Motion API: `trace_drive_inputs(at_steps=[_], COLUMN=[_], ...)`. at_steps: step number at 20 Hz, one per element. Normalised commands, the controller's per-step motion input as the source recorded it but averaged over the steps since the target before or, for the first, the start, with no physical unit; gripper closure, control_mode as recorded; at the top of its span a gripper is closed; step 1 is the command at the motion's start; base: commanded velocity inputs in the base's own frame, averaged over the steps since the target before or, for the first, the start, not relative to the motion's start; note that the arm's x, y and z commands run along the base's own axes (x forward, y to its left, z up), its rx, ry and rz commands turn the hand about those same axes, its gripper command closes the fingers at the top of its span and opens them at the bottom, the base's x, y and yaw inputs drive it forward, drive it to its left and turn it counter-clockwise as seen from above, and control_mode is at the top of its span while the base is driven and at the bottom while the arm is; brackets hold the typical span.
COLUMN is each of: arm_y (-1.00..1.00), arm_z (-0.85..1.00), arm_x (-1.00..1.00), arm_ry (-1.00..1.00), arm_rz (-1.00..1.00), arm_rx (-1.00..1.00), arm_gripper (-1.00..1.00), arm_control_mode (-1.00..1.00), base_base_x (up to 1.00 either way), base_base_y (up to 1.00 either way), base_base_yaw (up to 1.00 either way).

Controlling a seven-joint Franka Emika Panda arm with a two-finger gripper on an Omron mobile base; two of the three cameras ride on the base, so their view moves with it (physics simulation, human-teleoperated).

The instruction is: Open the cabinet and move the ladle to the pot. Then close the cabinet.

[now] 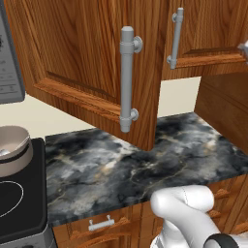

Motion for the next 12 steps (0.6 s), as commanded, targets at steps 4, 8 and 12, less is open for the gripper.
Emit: trace_drive_inputs(at_steps=[4,8,12], arm_y=[0.59,0.59,0.66], arm_z=[0.0,0.0,0.0], arm_x=[-0.8,-0.68,-0.46], arm_ry=[0.02,0.0,0.0], arm_rz=[0.0,0.0,-0.01], arm_rx=[-0.03,-0.07,-0.09], arm_gripper=[-1.0,-1.0,-1.0], arm_control_mode=[-1.0,-1.0,-1.0], base_base_x=[0.0,0.0,0.0], base_base_y=[0.0,0.0,0.0], base_base_yaw=[0.0,0.0,0.0])
